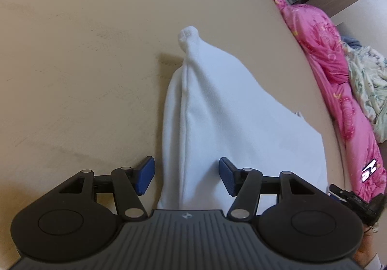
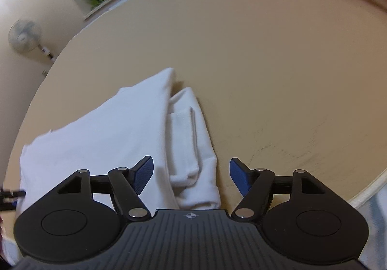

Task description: Fold small clothes

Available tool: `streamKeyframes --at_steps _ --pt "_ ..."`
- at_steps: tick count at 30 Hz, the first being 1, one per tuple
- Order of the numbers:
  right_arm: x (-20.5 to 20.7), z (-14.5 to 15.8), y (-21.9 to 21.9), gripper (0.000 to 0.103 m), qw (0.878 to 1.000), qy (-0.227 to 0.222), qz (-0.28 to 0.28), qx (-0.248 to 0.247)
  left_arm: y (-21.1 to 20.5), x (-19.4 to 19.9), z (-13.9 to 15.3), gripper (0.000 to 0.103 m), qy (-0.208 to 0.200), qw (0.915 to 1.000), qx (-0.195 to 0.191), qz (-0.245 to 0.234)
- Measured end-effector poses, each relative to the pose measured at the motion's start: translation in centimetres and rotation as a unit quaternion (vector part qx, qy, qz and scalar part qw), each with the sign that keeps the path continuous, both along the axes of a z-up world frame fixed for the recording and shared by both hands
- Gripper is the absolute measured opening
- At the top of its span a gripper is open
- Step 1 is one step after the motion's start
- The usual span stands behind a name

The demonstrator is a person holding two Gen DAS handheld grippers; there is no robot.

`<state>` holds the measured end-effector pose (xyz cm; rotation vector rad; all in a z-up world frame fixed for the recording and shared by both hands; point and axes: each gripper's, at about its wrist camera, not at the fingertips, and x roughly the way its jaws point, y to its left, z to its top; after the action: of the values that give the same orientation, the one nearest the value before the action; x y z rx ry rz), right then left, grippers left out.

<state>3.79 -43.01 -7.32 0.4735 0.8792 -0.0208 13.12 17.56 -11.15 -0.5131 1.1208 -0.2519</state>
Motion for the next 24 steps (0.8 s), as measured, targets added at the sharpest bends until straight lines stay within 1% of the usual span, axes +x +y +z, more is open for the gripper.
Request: streamKeyframes --at_steps 2,4,5,6,7,8,9,10,11,12,13,15,16,17,19,21,22,24 --pt "0.8 -0.9 -0.1 0.073 1.000 0.011 -0.004 0.022 0.0 0.4 -0.4 0.063 -0.009 0.9999 -0.010 0.003" --pt "1.2 -1.7 0.0 0.074 0.999 0.024 -0.002 0.031 -0.3 0.7 -0.5 0.062 -0.019 0.9997 -0.013 0.006" --pt "1.4 -2.0 0.2 0.077 0.999 0.026 0.001 0.026 -0.6 0.7 -0.5 0.055 -0.025 0.9997 -0.006 0.006" --pt "1.6 -2.0 0.5 0.077 1.000 0.026 0.004 0.018 -1.0 0.8 -0.5 0.036 -0.030 0.9995 0.005 0.006" --pt "1.7 -2.0 1.0 0.077 1.000 0.023 0.008 0.007 -1.3 0.7 -0.3 0.027 -0.034 0.9993 0.015 0.004" --pt "1.8 -1.9 1.3 0.076 1.000 0.020 0.012 0.000 -1.7 0.8 -0.2 0.013 -0.036 0.9993 0.012 -0.001" --pt "1.9 -1.8 1.5 0.063 1.000 0.018 0.017 -0.004 -1.9 0.8 -0.1 0.012 -0.039 0.9991 0.012 -0.006" --pt "2.0 -1.7 1.9 0.050 1.000 0.013 0.024 -0.007 -2.2 0.7 0.4 0.011 -0.047 0.9986 0.024 -0.013" --pt "2.1 -1.7 2.2 0.028 0.999 0.009 0.031 -0.003 -2.6 0.6 0.8 0.010 -0.054 0.9975 0.039 -0.022" --pt "2.3 -1.7 2.3 0.024 0.999 0.007 0.034 0.003 -2.7 0.6 1.3 0.010 -0.061 0.9965 0.049 -0.028" --pt "2.4 -1.5 2.6 0.023 0.999 0.003 0.033 0.002 -2.4 0.5 2.1 0.010 -0.068 0.9960 0.049 -0.029" --pt "2.5 -1.1 3.2 0.022 0.999 -0.003 0.032 -0.003 -1.2 0.3 3.9 0.007 -0.088 0.9956 0.030 -0.016" --pt "2.6 -0.9 3.5 0.022 0.999 -0.008 0.031 -0.001 -0.5 0.1 4.8 0.007 -0.098 0.9948 0.028 -0.010" --pt "2.7 -0.5 3.9 0.021 0.999 -0.018 0.032 0.005 0.1 -0.2 5.5 0.007 -0.104 0.9941 0.032 -0.006" --pt "3.2 0.0 4.9 0.020 0.998 -0.042 0.044 0.028 1.5 -0.7 6.9 0.007 -0.114 0.9913 0.065 0.008" --pt "3.5 0.6 6.2 0.020 0.994 -0.064 0.072 0.054 3.4 -1.2 8.0 0.007 -0.119 0.9899 0.072 0.024" --pt "3.6 0.7 7.1 0.020 0.993 -0.066 0.082 0.059 4.0 -1.2 8.2 0.007 -0.117 0.9900 0.074 0.025" --pt "3.7 0.6 8.7 0.020 0.994 -0.051 0.091 0.041 4.6 -1.3 8.5 0.011 -0.106 0.9902 0.089 0.018"
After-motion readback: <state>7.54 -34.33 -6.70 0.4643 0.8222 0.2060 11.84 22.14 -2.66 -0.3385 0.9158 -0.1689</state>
